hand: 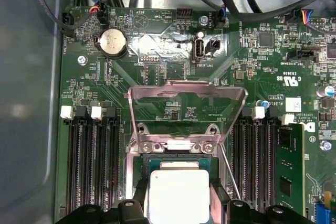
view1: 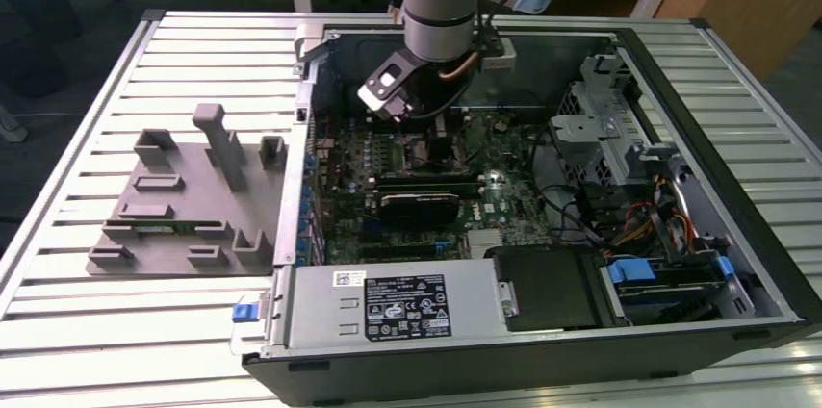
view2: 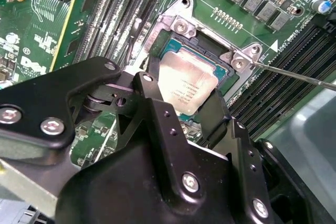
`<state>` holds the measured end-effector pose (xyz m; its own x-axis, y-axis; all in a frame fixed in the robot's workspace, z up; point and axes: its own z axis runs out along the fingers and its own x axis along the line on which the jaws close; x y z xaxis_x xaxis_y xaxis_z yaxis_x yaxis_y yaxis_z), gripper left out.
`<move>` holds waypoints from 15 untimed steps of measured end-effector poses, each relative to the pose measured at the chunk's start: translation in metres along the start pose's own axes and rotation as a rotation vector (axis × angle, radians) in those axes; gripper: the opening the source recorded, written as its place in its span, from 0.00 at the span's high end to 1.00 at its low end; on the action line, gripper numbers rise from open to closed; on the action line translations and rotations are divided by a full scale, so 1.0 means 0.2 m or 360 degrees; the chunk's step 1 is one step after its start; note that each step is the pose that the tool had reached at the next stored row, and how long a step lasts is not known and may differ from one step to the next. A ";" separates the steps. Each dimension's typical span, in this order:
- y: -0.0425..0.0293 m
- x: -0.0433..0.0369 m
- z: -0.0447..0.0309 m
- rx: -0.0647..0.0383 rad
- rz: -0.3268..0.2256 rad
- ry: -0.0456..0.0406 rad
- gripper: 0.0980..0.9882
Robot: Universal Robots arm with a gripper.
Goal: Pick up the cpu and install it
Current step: 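Place the cpu into insertion slot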
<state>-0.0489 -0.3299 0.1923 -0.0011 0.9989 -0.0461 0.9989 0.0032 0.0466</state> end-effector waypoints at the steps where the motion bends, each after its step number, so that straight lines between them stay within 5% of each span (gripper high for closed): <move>1: -0.001 0.001 0.001 0.0000 0.0002 0.0000 0.50; 15: -0.004 0.002 0.008 0.0000 0.0010 0.0001 0.50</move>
<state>-0.0496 -0.3296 0.1907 0.0049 0.9990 -0.0450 0.9989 -0.0028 0.0466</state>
